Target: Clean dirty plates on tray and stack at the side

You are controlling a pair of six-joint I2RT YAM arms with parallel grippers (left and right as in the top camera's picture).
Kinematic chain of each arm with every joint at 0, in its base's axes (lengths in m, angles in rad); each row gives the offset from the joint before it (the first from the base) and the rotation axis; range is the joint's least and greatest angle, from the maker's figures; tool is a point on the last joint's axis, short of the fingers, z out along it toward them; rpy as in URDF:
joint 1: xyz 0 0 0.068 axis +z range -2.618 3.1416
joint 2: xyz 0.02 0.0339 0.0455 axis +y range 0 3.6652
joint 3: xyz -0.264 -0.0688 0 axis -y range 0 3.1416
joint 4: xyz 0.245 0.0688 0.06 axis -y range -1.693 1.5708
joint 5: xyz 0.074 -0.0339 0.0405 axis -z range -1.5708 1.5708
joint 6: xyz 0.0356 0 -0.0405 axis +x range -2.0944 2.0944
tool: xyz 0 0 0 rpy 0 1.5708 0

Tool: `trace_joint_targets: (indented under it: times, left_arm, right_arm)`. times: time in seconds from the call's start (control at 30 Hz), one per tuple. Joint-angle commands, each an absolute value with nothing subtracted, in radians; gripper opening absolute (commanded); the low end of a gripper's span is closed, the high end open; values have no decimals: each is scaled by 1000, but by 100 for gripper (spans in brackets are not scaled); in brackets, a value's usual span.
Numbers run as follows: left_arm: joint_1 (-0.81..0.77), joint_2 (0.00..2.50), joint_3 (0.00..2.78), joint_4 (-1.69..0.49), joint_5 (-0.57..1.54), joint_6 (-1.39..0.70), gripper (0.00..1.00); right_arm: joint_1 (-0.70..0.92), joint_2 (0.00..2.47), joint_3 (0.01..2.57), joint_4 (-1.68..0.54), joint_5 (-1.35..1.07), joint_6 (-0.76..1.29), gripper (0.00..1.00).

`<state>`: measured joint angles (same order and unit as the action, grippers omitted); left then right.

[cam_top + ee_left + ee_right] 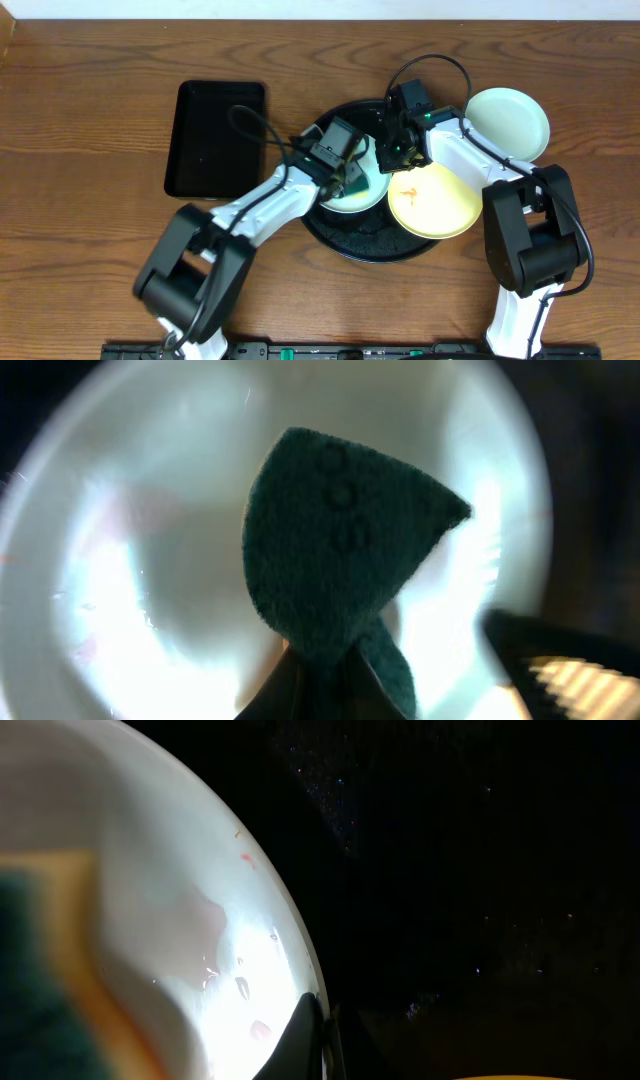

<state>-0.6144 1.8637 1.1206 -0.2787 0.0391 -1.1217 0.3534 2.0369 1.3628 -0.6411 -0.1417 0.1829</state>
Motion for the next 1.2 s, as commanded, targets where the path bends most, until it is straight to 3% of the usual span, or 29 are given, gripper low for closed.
trace_joint_targets:
  times: [0.0, 0.47, 0.9, 1.17]
  left_arm:
    - [-613, 1897, 1117, -295, 45, -1033, 8]
    - [-607, 1758, 1119, -611, -454, -968, 8]
    - [-431, 1371, 1119, -696, -395, -934, 7]
    - [-246, 1331, 1119, -778, -193, -609, 7]
  right_arm:
    - [352, 2035, 1359, -651, -56, 186, 2]
    - [352, 2035, 1359, -651, -56, 186, 2]
    - [355, 1919, 1361, -614, -55, 149, 1]
    - [389, 1691, 1361, -538, 190, 36, 1]
